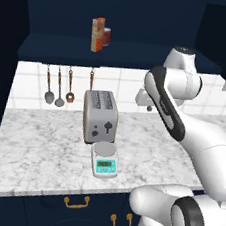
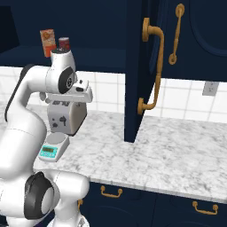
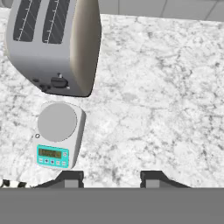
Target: Pick the boxed food and place it on the digital scale for weighing, and close the cabinet.
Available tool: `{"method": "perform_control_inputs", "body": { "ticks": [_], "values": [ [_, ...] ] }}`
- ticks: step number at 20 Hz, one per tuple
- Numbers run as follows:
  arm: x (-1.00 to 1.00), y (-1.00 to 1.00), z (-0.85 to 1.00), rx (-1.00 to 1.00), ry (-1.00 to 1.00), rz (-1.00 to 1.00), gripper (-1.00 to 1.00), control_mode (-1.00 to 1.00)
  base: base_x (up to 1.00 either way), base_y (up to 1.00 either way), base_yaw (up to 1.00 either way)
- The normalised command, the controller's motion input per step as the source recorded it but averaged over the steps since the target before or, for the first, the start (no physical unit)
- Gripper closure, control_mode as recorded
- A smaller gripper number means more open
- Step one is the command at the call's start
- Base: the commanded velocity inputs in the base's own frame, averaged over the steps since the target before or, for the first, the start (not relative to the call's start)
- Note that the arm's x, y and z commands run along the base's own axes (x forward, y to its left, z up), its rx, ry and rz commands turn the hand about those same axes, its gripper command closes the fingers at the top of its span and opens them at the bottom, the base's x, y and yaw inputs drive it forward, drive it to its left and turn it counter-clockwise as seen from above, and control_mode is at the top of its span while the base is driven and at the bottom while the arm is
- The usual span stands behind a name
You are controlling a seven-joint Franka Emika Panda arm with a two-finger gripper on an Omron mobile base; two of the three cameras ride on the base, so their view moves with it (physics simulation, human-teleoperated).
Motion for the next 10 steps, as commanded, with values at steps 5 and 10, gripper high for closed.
{"method": "perform_control_inputs", "body": {
  "ticks": [5, 10],
  "values": [
    [-0.5, 0.04, 0.0, -0.01, -0.16, 0.0, -1.0, -1.0, 0.0, 0.0, 0.0],
    [-0.63, 0.16, 0.21, 0.0, -0.37, -0.04, -1.0, -1.0, 0.0, 0.0, 0.0]
  ]
}}
